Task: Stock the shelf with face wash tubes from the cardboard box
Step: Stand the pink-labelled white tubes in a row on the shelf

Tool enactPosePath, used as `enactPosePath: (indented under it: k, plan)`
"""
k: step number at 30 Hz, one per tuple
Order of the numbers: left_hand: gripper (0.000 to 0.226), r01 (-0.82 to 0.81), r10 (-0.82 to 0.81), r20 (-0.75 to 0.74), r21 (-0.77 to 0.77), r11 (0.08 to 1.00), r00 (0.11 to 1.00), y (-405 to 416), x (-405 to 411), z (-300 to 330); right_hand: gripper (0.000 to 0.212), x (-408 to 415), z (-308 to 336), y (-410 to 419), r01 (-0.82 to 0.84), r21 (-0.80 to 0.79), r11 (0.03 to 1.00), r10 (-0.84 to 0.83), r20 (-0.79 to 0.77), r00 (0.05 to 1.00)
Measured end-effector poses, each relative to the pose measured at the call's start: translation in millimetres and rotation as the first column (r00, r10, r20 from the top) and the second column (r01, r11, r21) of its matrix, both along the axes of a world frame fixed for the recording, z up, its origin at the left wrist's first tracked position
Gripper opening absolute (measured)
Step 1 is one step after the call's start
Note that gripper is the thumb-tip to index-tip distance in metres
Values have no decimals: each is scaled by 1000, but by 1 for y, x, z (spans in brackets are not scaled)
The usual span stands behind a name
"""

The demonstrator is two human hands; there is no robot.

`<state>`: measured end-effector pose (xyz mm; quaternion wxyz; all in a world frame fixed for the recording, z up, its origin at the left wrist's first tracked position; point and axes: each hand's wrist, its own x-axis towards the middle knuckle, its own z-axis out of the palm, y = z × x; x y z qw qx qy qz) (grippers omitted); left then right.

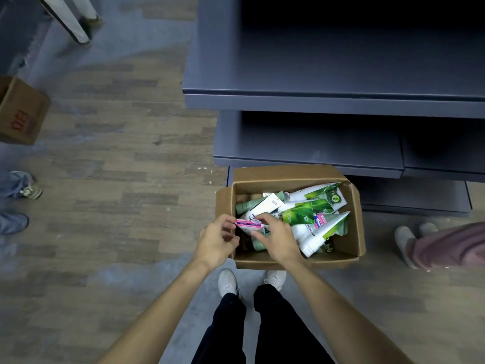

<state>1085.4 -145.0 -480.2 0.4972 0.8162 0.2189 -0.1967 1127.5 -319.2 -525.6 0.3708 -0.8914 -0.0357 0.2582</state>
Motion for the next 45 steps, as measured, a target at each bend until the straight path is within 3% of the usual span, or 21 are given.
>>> enactPosePath:
  k: [6, 10, 17, 22, 26, 31, 38, 45]
  plan:
    - [48, -33, 34, 21, -30, 999, 999, 3, 7, 8, 30, 12, 22, -10, 26, 31, 999, -26, -11, 1000]
    - [44, -27, 30, 80, -41, 999, 996, 6, 21, 24, 33, 28, 67, -18, 11, 67, 998, -14, 50, 999]
    - [48, 64, -48, 303, -42, 997, 952, 19, 59, 80, 30, 57, 162, -21, 22, 138, 990, -52, 221, 974]
    - [50, 125, -118, 530, 23, 992, 840, 27, 89, 161, 32, 70, 233, -14, 6, 226, 974, -99, 401, 911]
    - [48, 185, -212, 690, 114, 976, 692, 35, 106, 236, 28, 76, 302, -2, -16, 263, 965, -130, 527, 840]
    - [53, 127, -230, 831, 192, 973, 506, 56, 122, 329, 29, 82, 395, 18, -64, 372, 926, -214, 658, 722]
    - [55, 74, -241, 914, 229, 971, 325, 83, 134, 415, 31, 95, 488, 45, -121, 461, 879, -306, 740, 598]
    - [49, 45, -229, 936, 225, 973, 267, 93, 148, 436, 34, 121, 527, 55, -216, 423, 880, -252, 802, 542]
